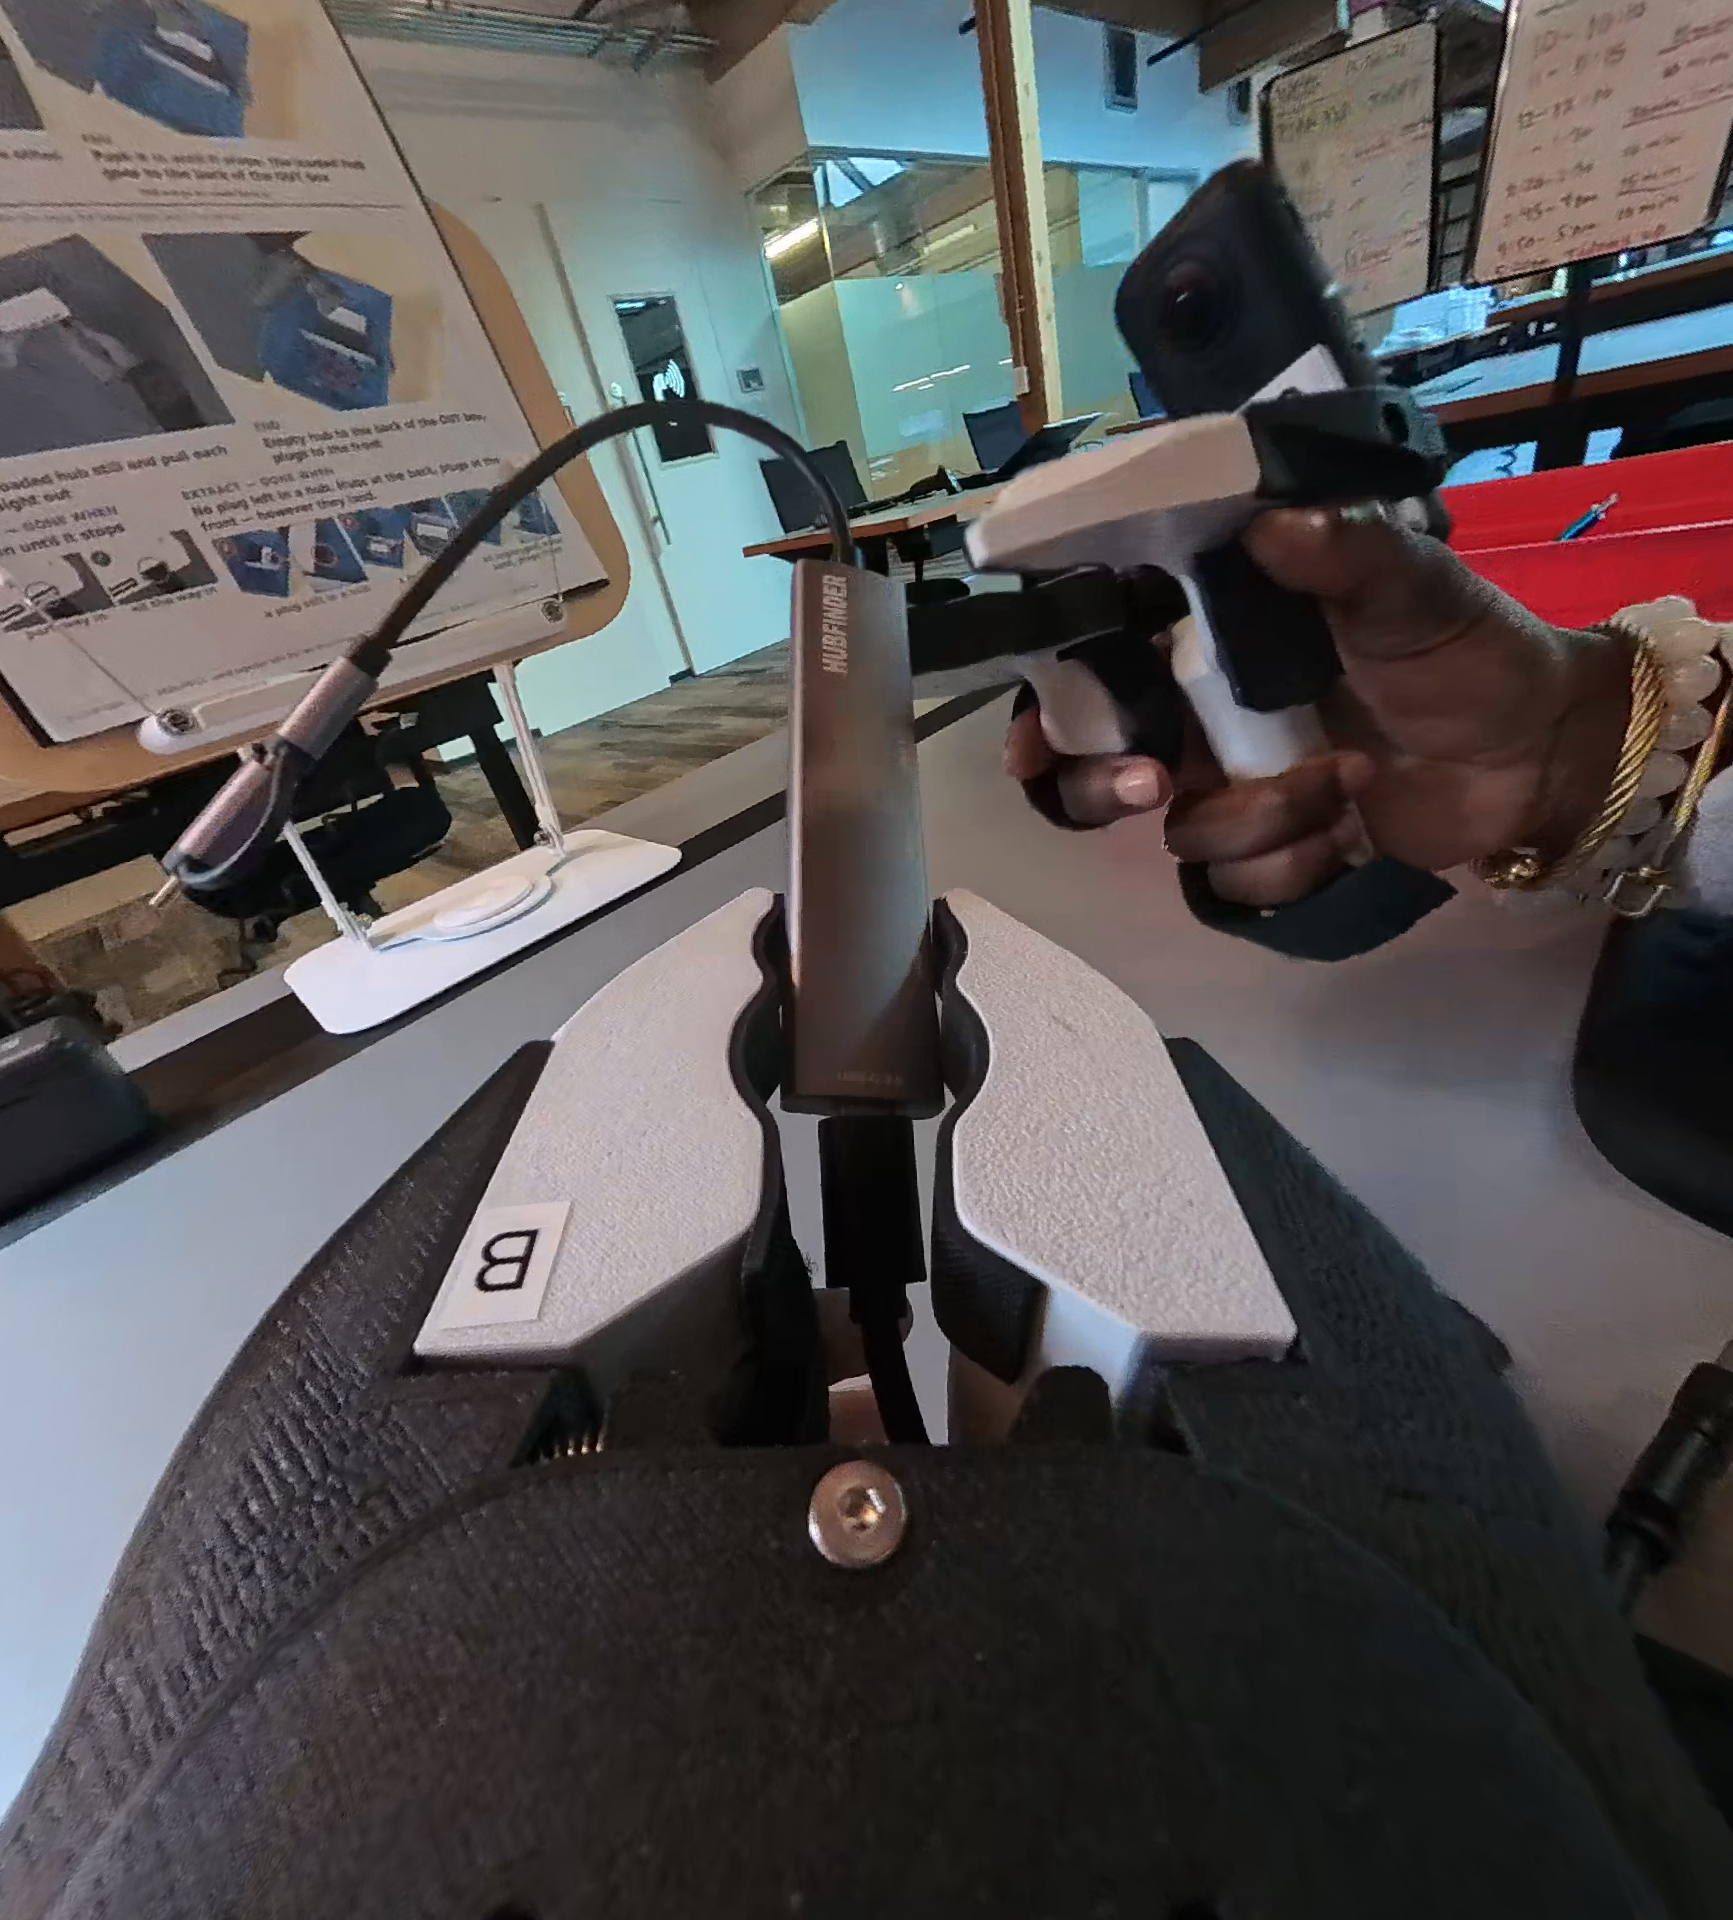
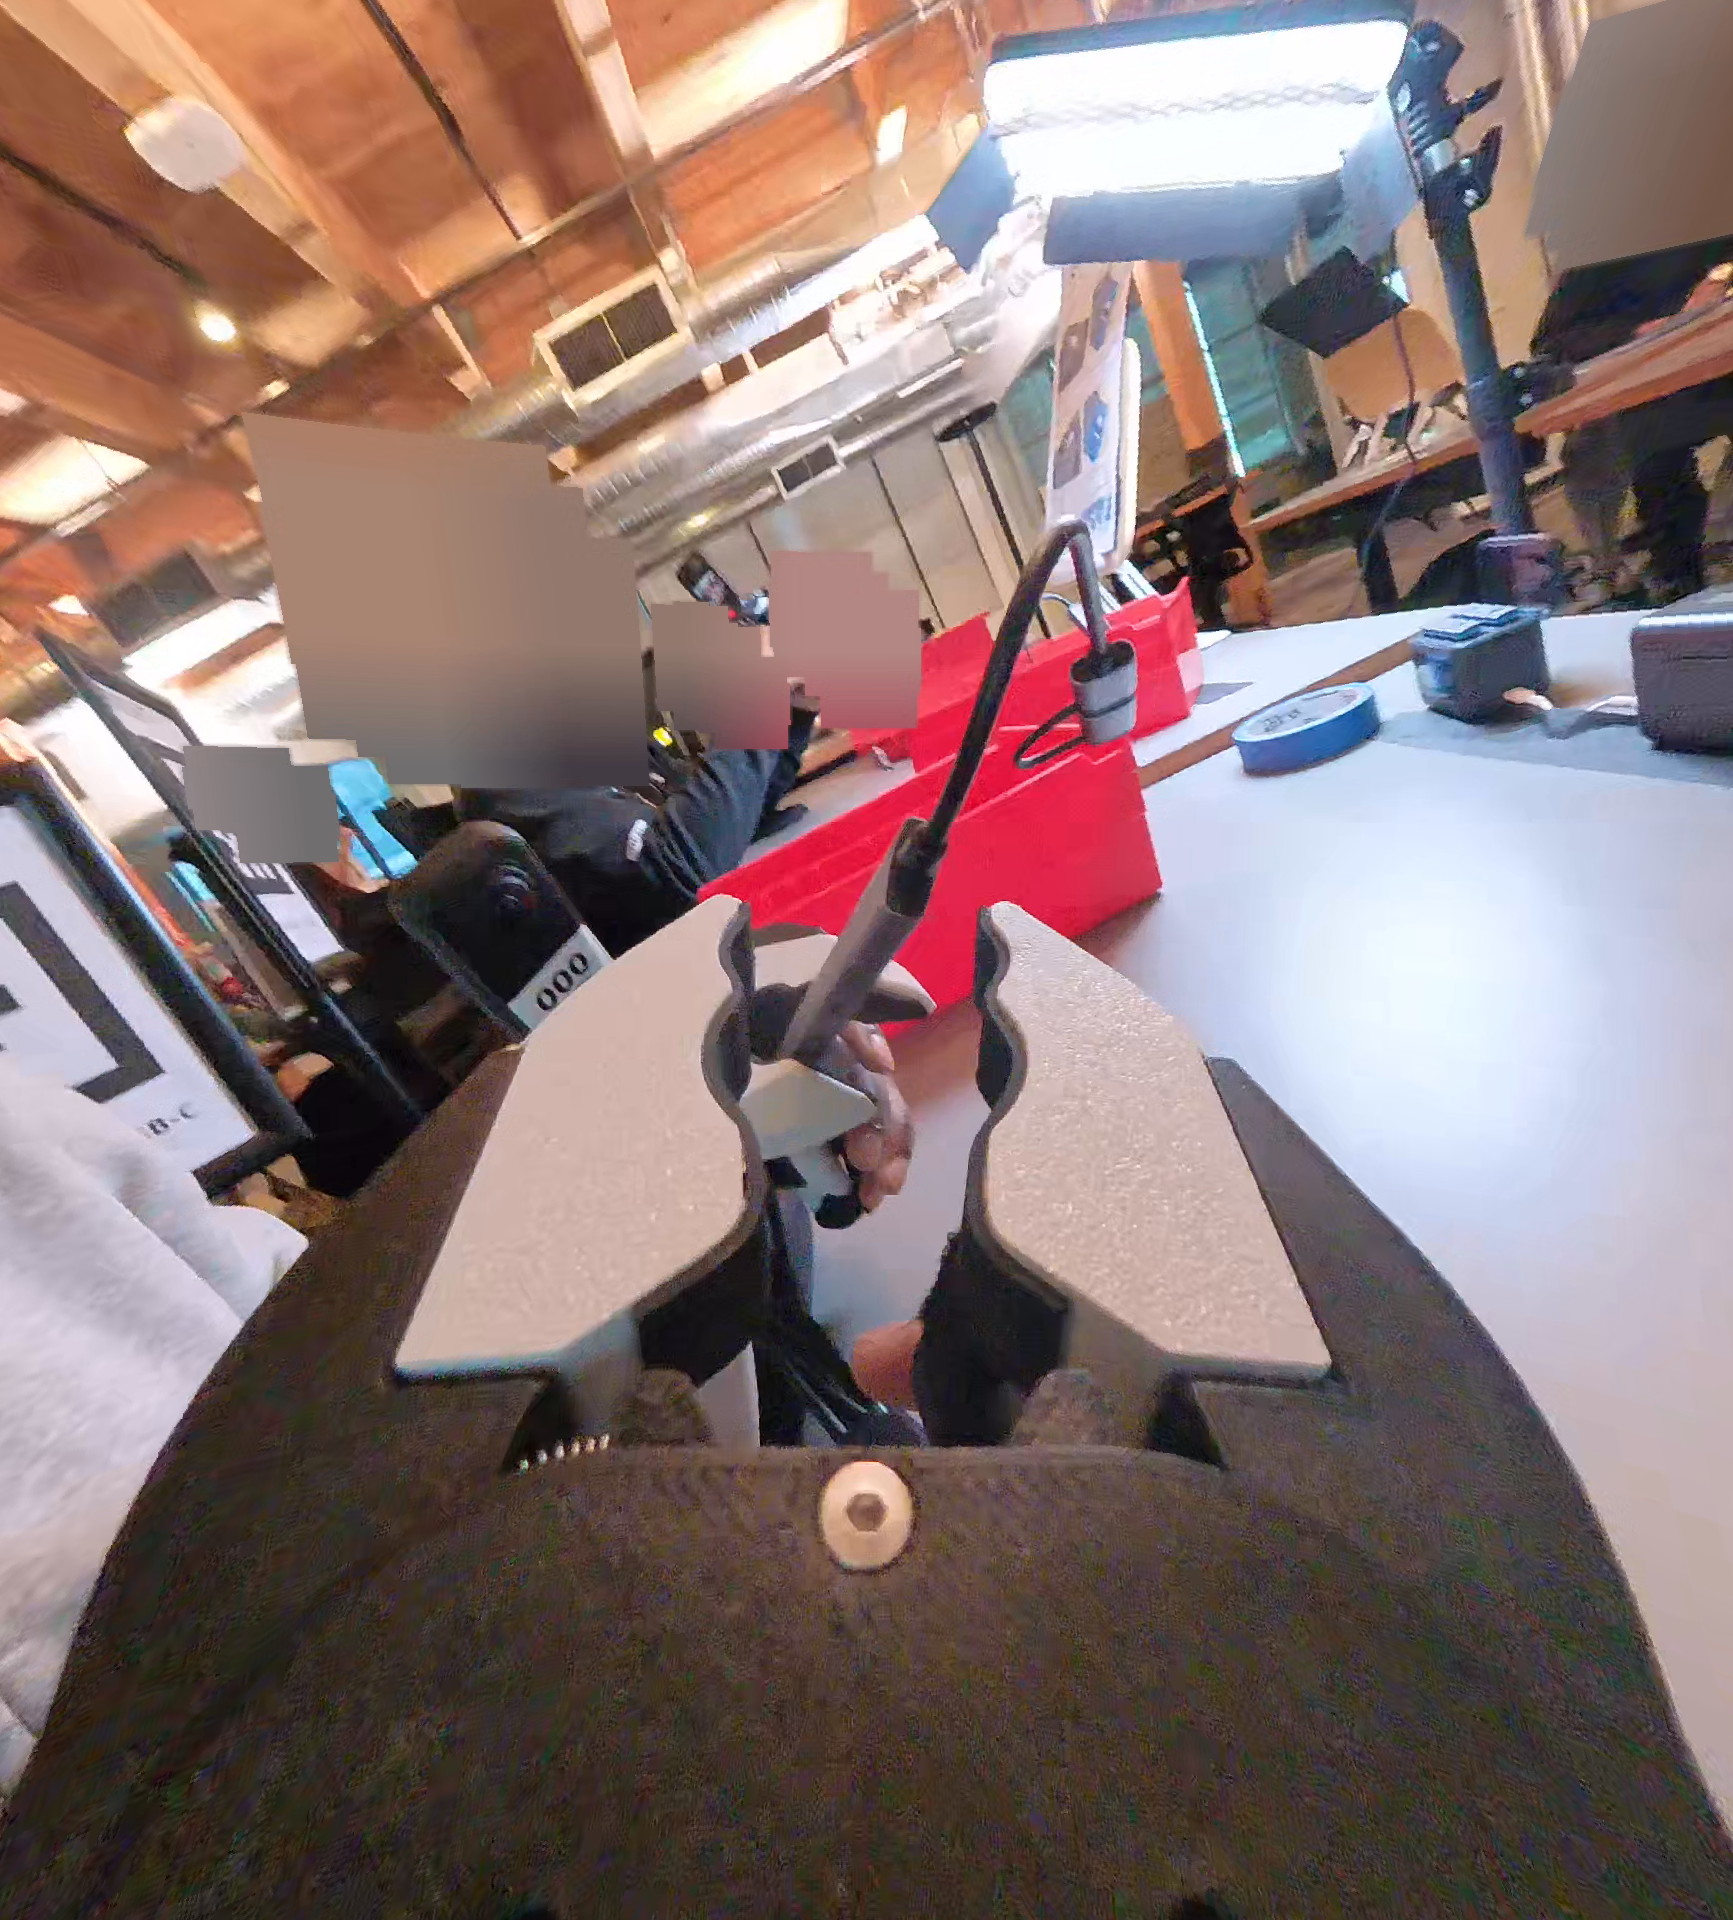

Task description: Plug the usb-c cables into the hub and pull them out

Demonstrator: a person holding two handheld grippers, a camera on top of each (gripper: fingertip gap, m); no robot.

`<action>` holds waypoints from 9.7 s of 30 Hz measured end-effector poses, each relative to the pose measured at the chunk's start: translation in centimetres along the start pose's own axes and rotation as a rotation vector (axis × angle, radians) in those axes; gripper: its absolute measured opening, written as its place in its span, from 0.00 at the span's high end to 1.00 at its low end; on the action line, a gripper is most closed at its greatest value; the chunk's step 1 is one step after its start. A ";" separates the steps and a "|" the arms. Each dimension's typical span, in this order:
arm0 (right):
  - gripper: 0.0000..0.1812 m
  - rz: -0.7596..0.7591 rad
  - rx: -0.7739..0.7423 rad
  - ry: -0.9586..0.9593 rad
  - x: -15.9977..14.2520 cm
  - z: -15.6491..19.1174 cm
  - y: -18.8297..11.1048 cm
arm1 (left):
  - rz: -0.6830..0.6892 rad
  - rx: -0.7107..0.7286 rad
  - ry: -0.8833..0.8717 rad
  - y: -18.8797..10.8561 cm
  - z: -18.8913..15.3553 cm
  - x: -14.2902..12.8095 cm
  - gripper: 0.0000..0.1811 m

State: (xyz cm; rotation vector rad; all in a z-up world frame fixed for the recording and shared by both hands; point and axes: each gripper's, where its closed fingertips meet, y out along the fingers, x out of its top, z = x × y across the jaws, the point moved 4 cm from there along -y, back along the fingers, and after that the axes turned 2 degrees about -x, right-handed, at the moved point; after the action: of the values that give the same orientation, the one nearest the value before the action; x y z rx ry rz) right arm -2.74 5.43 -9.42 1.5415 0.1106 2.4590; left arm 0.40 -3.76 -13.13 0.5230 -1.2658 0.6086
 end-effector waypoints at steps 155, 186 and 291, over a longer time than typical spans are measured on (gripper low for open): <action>0.96 0.142 -1.017 -1.026 15.6 10.4 -23.8 | 0.433 0.012 0.722 -4.5 -4.3 -5.2 0.95; 0.96 0.027 -1.660 -0.639 7.1 -1.5 -40.4 | 0.416 0.042 0.682 -4.6 -3.8 -4.9 0.95; 0.95 1.321 -0.730 -0.988 11.2 -14.3 -35.9 | -0.291 0.142 -0.337 -4.1 -1.5 2.6 0.68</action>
State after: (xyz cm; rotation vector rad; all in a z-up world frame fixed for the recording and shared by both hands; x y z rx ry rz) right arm -14.51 43.80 -12.66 2.4827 -2.2055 1.3838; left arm 4.69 -5.41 -11.09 0.9397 -1.4335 0.3746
